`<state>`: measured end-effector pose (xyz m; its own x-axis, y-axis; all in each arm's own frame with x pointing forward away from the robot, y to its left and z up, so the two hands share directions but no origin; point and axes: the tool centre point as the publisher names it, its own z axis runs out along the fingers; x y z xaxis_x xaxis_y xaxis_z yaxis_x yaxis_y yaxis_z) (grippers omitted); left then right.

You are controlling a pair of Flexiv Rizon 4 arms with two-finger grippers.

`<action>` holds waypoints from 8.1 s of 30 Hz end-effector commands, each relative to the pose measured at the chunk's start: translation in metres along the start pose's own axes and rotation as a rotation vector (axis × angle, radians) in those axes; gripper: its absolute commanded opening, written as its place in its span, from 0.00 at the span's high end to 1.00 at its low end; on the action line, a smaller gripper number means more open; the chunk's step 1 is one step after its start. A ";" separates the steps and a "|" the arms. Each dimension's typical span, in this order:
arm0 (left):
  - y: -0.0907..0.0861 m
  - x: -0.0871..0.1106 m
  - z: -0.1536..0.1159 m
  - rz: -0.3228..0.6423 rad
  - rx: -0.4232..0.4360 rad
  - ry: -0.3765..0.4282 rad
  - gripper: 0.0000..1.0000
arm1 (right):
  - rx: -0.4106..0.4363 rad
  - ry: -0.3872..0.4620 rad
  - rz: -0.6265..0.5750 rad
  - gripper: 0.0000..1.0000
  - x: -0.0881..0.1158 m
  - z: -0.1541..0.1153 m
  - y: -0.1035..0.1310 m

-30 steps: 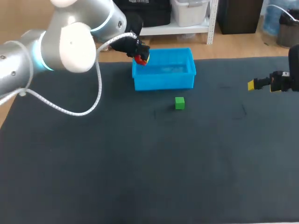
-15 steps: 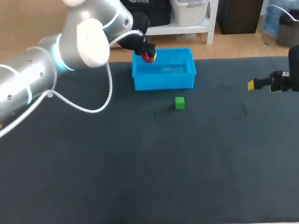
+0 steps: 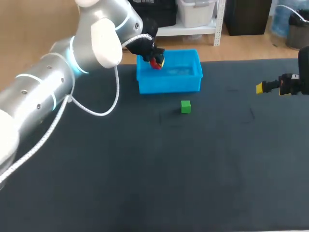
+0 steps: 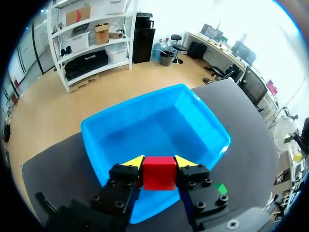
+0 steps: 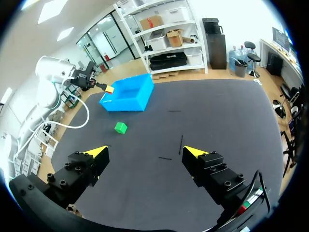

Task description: Use the left arm to pick the red cube and place it into the blue plastic box first, then use the right arm to grasp the green cube and put it into the same blue plastic box after the first action is fully finished.

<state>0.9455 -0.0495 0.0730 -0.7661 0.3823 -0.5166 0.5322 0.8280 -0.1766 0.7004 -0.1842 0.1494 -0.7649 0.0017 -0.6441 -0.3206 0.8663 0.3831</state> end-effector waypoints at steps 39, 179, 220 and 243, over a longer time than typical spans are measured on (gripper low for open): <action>0.011 -0.001 0.031 -0.026 -0.021 0.132 1.00 | 0.000 0.001 0.000 0.00 0.000 0.000 0.000; -0.022 0.234 -0.215 0.151 0.080 -0.275 0.00 | 0.076 0.036 -0.028 0.00 -0.015 -0.005 0.006; -0.022 0.234 -0.215 0.151 0.080 -0.275 0.00 | 0.201 0.432 -0.162 0.00 0.017 0.058 0.084; -0.022 0.234 -0.215 0.151 0.080 -0.275 0.00 | 0.404 0.579 -0.057 0.00 0.016 0.109 0.127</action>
<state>0.6773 0.1083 0.1377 -0.5617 0.3685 -0.7407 0.6634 0.7355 -0.1372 0.6934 -0.0303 0.1197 -0.9477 -0.2315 -0.2195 -0.2436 0.9694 0.0294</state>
